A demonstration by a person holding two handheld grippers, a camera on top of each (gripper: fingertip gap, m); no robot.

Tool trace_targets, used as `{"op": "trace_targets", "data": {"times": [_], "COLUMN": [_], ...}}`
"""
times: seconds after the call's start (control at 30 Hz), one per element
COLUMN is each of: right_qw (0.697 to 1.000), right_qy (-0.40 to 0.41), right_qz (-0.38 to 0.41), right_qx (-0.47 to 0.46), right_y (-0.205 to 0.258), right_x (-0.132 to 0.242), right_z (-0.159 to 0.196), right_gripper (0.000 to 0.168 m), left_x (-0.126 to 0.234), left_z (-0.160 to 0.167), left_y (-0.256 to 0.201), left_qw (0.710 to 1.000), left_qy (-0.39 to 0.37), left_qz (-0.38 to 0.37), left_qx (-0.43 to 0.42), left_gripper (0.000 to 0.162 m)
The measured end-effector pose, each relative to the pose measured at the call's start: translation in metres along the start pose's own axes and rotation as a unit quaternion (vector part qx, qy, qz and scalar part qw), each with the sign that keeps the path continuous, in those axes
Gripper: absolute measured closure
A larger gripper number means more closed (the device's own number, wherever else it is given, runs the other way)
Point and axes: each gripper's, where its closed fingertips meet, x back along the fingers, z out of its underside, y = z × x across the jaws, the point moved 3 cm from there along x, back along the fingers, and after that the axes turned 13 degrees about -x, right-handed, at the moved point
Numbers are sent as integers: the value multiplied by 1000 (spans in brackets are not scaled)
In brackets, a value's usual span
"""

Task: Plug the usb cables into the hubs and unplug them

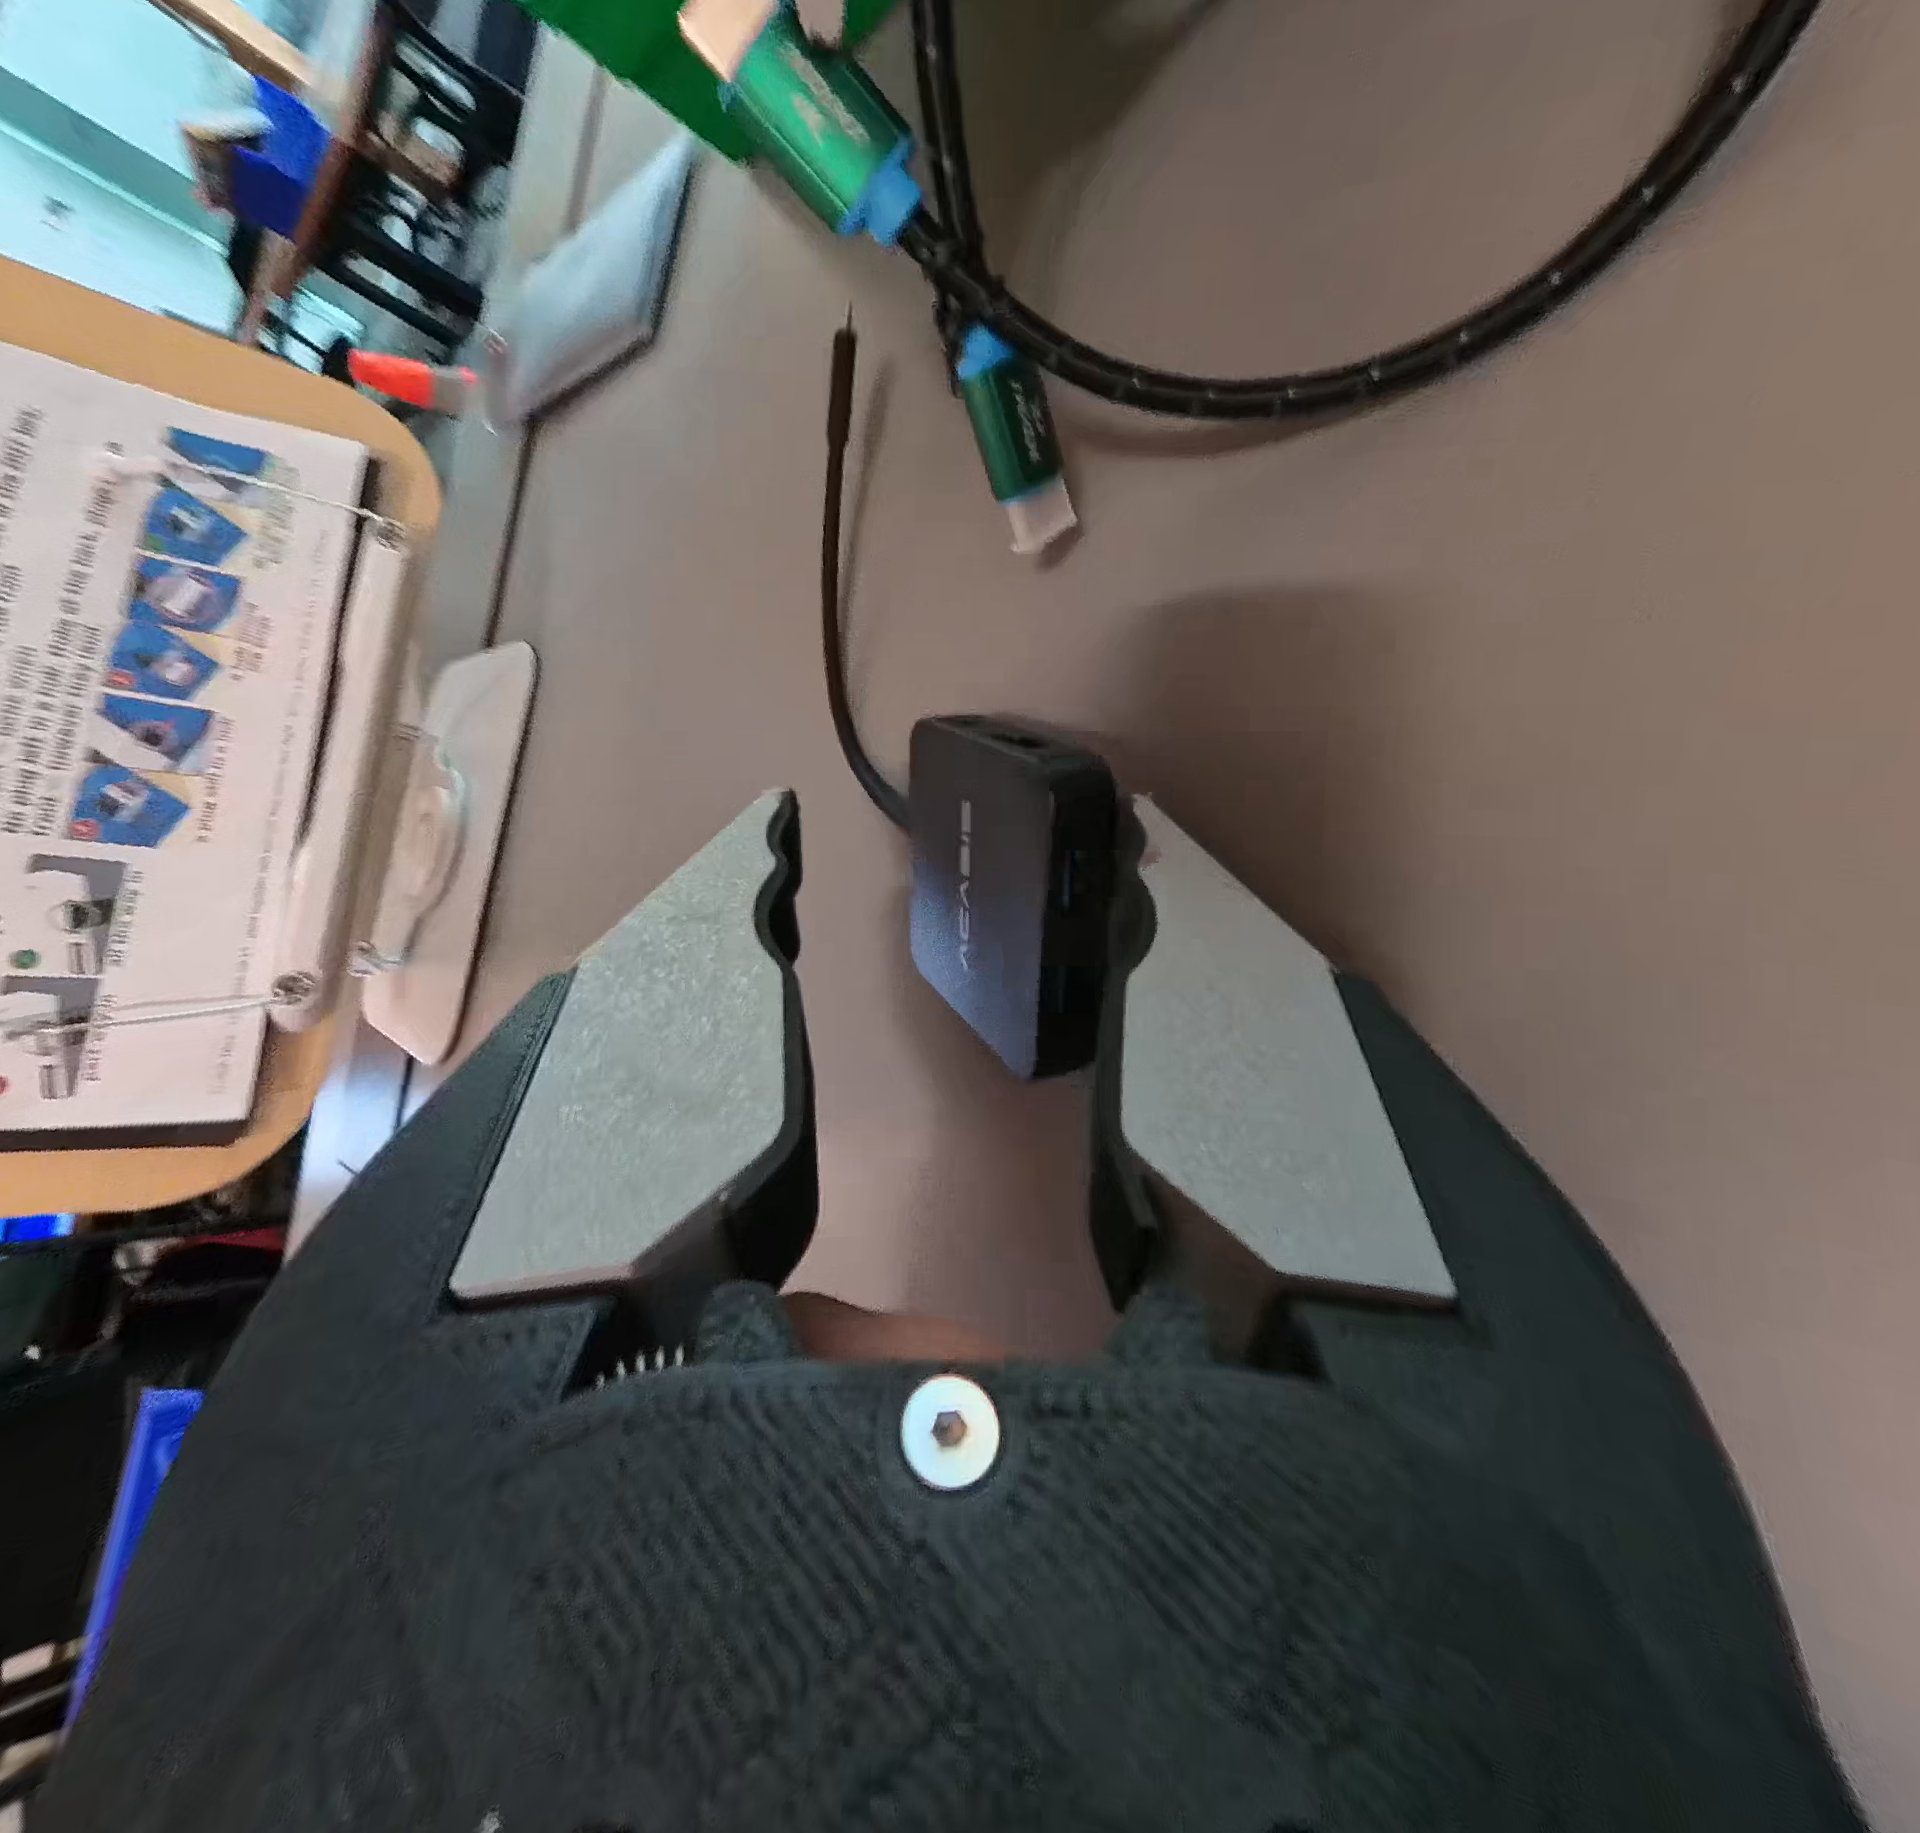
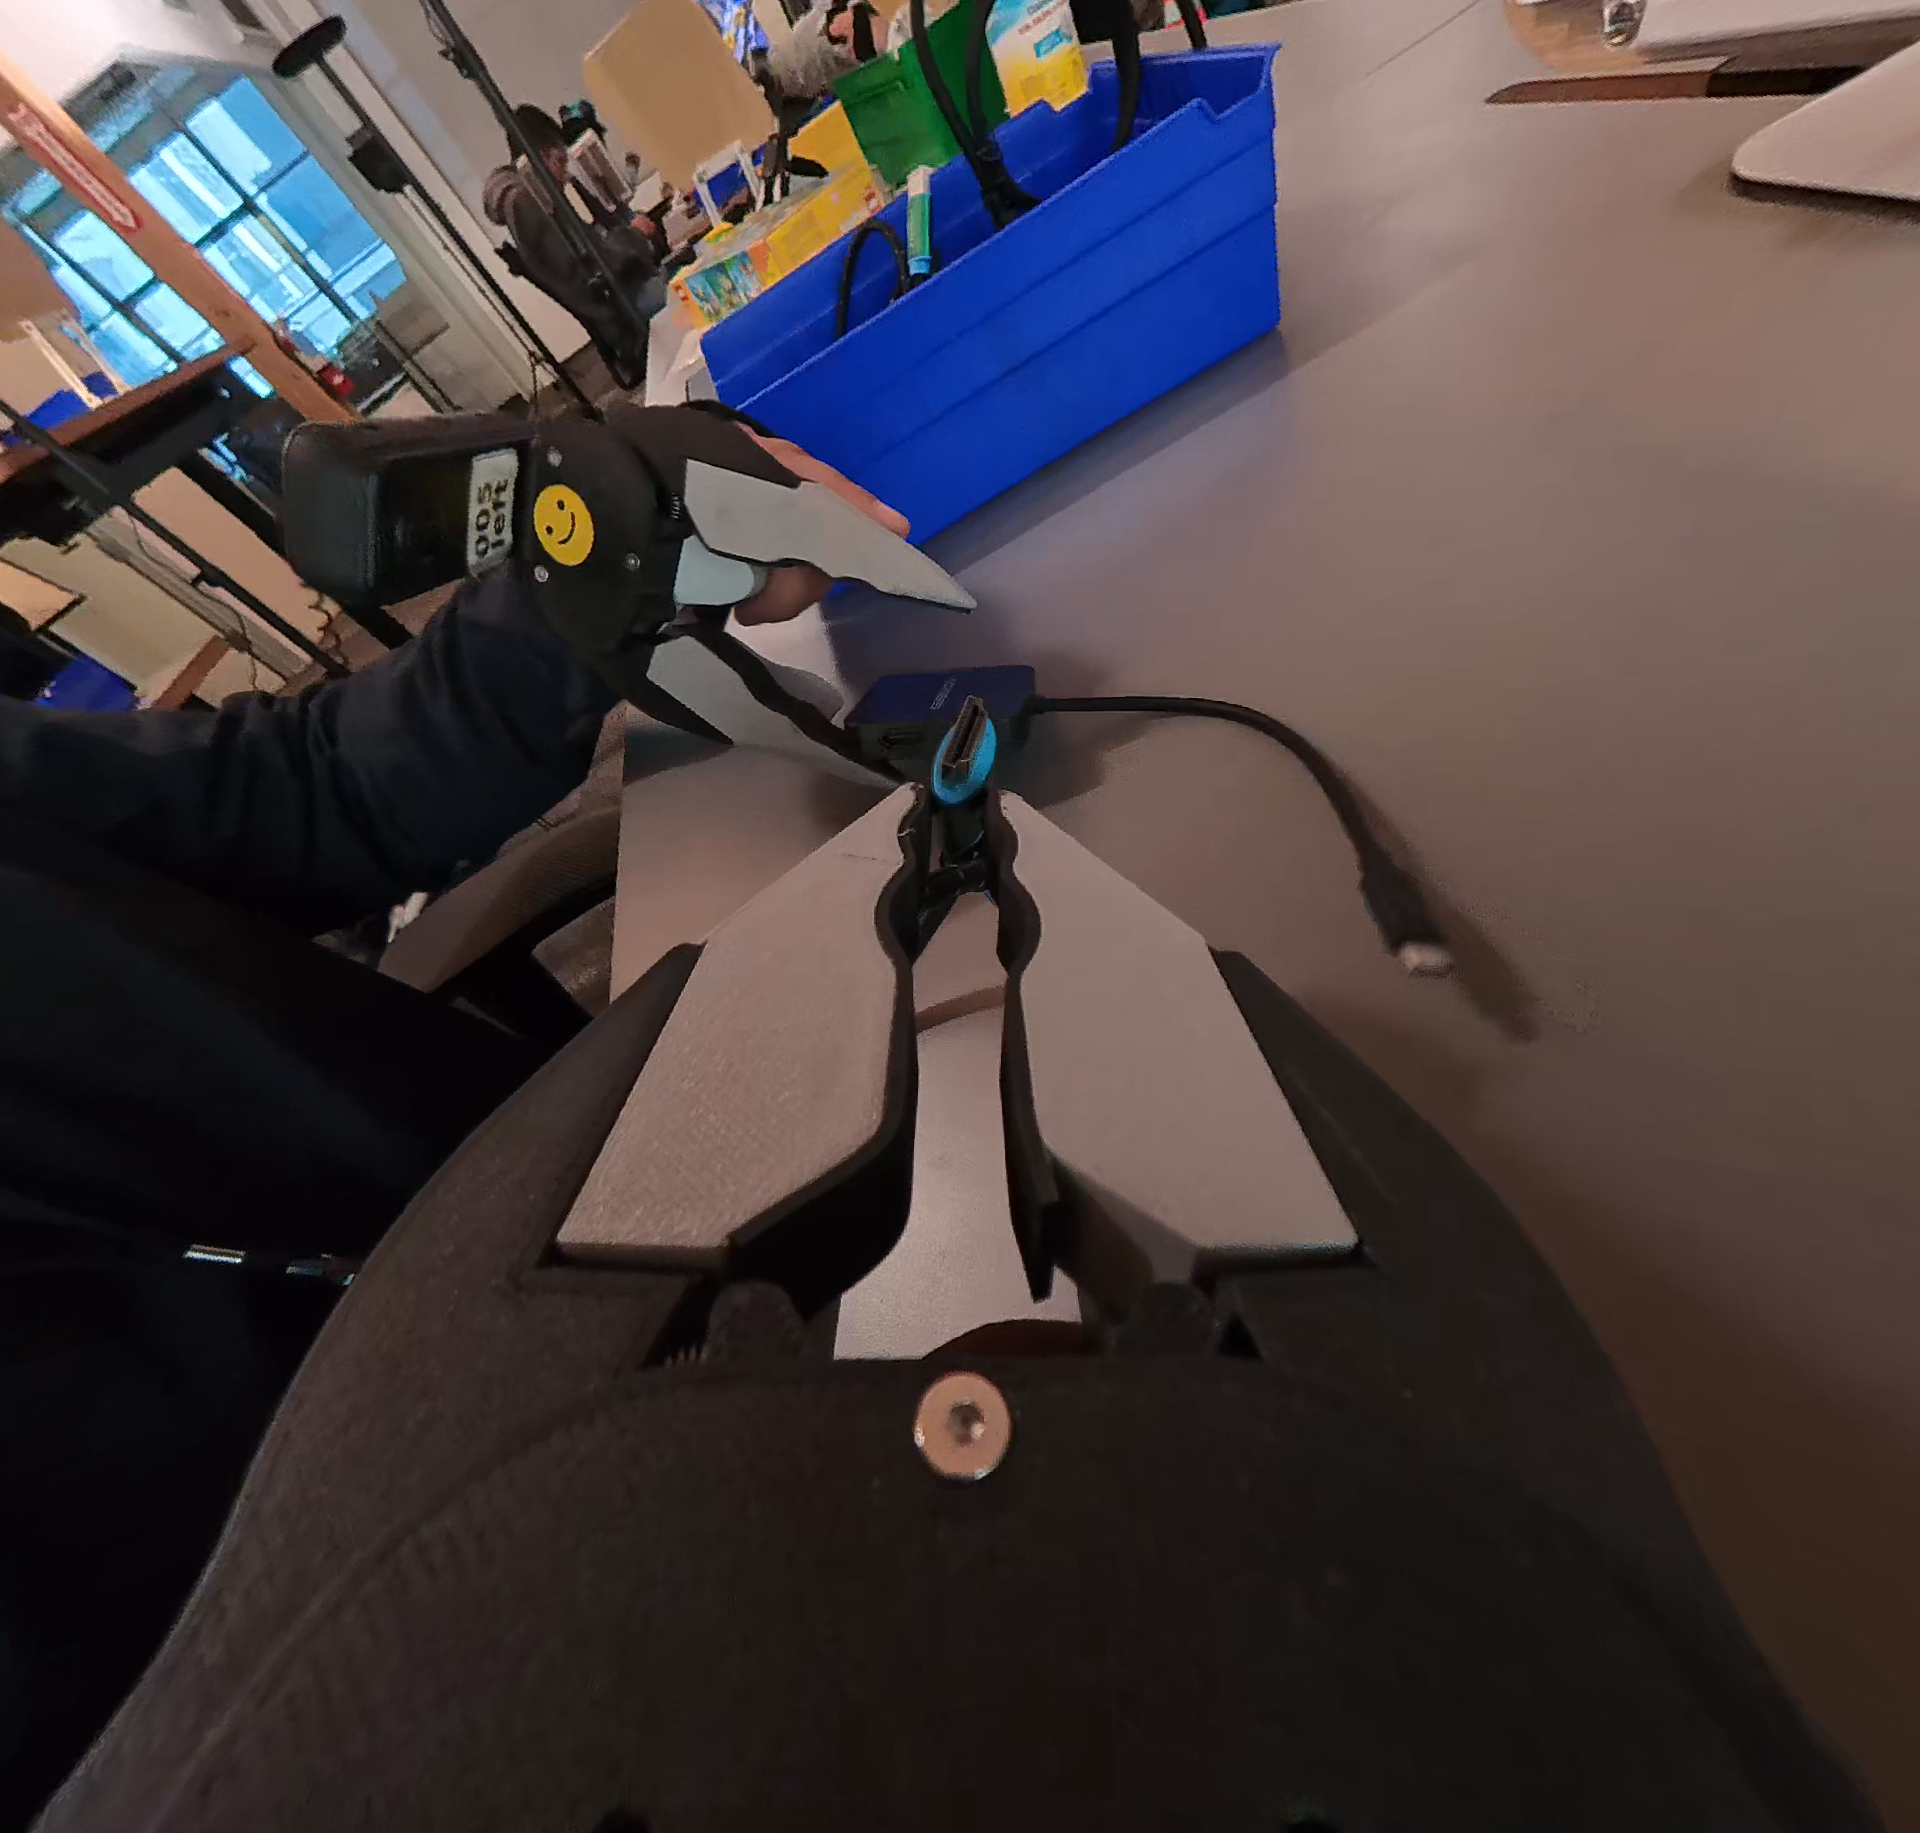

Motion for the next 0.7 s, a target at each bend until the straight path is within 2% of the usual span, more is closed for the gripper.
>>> {"op": "trace_targets", "data": {"times": [0.07, 0.13, 0.27, 0.33, 0.4, 0.6, 0.7], "right_qw": [1000, 1000, 1000, 999, 998, 996, 996], "right_qy": [-4, -9, -14, -15, -12, 1, -2], "right_qz": [2, -5, -25, -42, -61, -79, -78], "right_qx": [-4, -5, 3, 15, 27, 46, 45], "right_y": [-2, -1, 5, 12, 20, 33, 32], "right_x": [3, 5, 5, 4, 2, -4, -2], "right_z": [1, 1, 1, 2, 2, 3, 1], "right_gripper": [162, 162, 162, 162, 162, 162, 162], "left_x": [0, 4, 19, 22, 20, -15, -20], "left_z": [4, -2, -26, -35, -54, -81, -89], "left_y": [-5, -4, 17, 32, 40, 38, 33], "left_qw": [999, 998, 983, 971, 958, 937, 917], "left_qy": [11, -13, -115, -140, -166, -170, -203], "left_qz": [30, 37, 28, 21, 33, 108, 148], "left_qx": [15, 42, 139, 191, 229, 287, 309], "left_gripper": [97, 97, 113, 129, 135, 133, 154]}}
